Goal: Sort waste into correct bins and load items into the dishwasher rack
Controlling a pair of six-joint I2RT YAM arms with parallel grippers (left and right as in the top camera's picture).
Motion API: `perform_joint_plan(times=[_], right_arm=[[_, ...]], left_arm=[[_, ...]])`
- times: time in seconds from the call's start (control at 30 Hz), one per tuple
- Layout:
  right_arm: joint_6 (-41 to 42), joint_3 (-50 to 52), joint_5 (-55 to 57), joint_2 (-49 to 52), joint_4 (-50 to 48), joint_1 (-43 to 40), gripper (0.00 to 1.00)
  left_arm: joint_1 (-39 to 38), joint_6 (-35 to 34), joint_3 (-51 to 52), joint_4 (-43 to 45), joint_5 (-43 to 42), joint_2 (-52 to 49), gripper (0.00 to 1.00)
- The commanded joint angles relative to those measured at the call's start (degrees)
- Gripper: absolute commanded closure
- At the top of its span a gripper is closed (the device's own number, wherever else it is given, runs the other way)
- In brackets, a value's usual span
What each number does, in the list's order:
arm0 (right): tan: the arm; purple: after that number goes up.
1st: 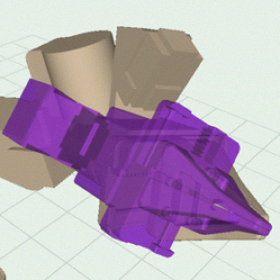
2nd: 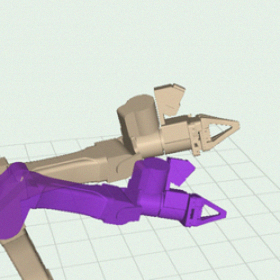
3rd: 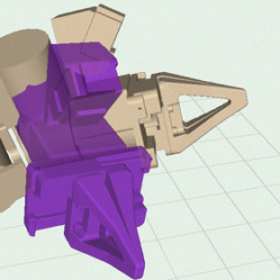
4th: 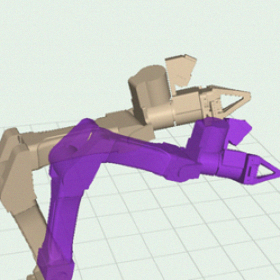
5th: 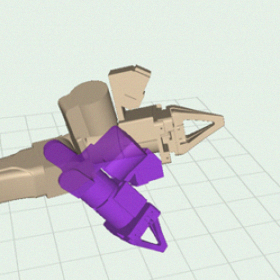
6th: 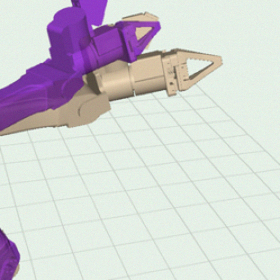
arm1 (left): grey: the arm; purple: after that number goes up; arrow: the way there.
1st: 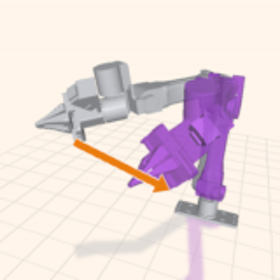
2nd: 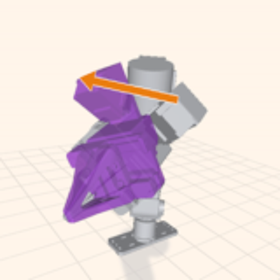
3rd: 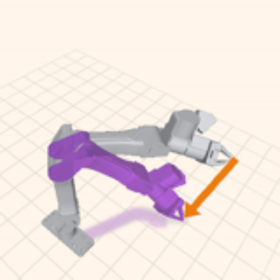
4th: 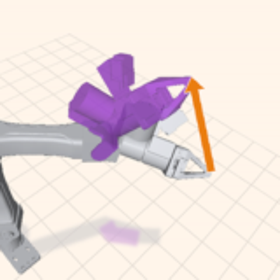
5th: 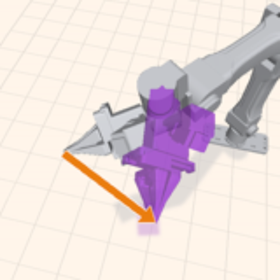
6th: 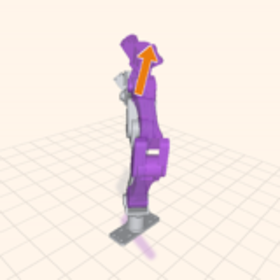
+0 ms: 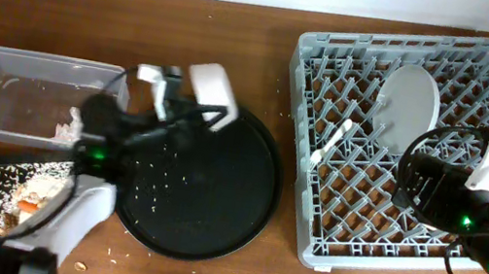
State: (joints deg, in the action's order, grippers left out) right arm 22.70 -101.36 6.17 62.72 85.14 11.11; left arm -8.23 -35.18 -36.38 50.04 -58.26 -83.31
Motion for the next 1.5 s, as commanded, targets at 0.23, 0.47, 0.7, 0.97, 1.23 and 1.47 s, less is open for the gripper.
perform_joint_plan(times=[0.23, 0.47, 0.7, 0.97, 1.23, 1.47], right_arm=[[0.1, -0.2, 0.5, -0.2, 0.7, 0.1, 0.01], [0.1, -0.2, 0.5, -0.2, 1.7, 0.1, 0.01], [0.1, -0.2, 0.5, -0.3, 1.7, 0.1, 0.02], [-13.1, -7.8, 0.5, -8.8, 0.2, 0.1, 0.01], [-13.0, -10.1, 0.5, -13.2, 0.2, 0.1, 0.01], [-13.0, -10.1, -2.7, -13.2, 3.1, 0.1, 0.01]], left_arm=[[-24.1, -24.6, -44.1, 5.7, 11.2, -41.6, 0.96], [-25.9, -29.7, -44.1, 6.5, 11.1, -47.3, 0.52], [-12.4, -29.7, -44.1, 2.4, -4.9, -47.2, 0.01], [3.3, -11.8, -44.1, -18.6, -18.0, -24.5, 0.01], [6.5, 32.2, -44.1, -114.9, 73.1, 27.7, 0.01], [6.5, 32.2, -44.1, -129.8, 73.7, 44.8, 0.01]])
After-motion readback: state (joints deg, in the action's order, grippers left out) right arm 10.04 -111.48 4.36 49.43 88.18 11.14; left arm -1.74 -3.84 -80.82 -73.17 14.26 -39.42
